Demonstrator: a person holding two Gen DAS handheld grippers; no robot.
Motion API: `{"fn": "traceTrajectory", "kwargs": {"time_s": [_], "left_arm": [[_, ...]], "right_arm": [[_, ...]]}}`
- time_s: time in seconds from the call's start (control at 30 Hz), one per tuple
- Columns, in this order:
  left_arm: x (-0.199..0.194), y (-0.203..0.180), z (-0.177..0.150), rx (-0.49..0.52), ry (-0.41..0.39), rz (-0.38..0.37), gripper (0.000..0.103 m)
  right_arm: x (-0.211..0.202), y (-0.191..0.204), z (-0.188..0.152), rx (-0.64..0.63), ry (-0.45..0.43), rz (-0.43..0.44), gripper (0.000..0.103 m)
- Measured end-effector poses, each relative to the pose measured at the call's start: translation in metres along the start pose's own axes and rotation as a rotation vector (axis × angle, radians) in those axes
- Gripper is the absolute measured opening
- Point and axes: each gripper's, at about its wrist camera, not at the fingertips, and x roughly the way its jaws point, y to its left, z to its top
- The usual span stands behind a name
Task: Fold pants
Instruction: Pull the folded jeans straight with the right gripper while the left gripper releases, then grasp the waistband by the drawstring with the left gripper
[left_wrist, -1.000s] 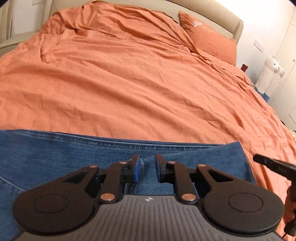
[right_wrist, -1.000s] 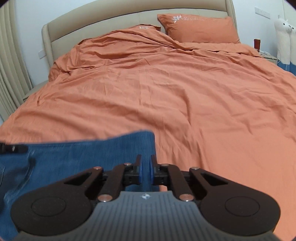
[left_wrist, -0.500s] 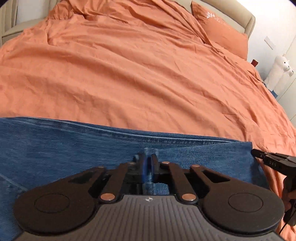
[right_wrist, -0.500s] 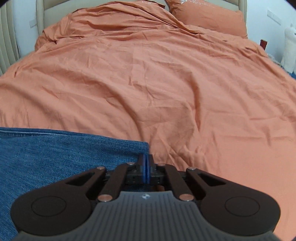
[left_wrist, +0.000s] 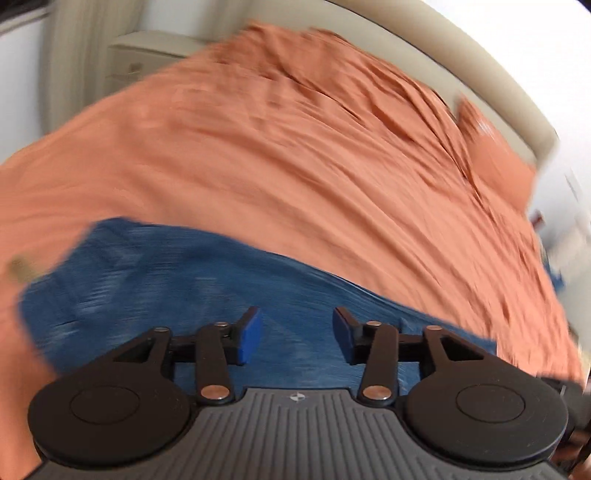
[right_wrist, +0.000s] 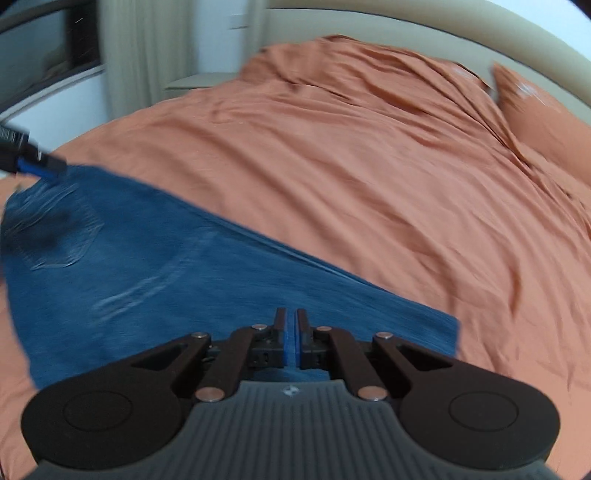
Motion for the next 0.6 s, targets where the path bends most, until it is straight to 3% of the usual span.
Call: {"fn": "traceTrajectory", "kwargs": {"time_s": [0.13, 0.27, 0.47, 0.6], "left_arm": [[-0.035, 0.071, -0.004, -0.197, -0.075, 0.024, 0.064], [-0.046, 0.134, -0.022, -0.400, -0.116, 0.020, 0.071], [-0.019, 0.189, -0.050, -0.635, -0.133, -0.052, 0.074], [0.011, 0.199, -0.054, -0.702, -0.132, -0.111, 0.074]], "right_arm": [[0.003, 0.032, 0.010, -0.019, 0.012, 0.045, 0.000], [0.015, 0.058, 0.020, -0.045, 0.035, 0.066, 0.000], [0.042, 0.081, 0.033, -0.089, 0.091, 0.060, 0.000], [0.063, 0.085, 0.041, -0.095, 0.121, 0.058, 0.000]]}}
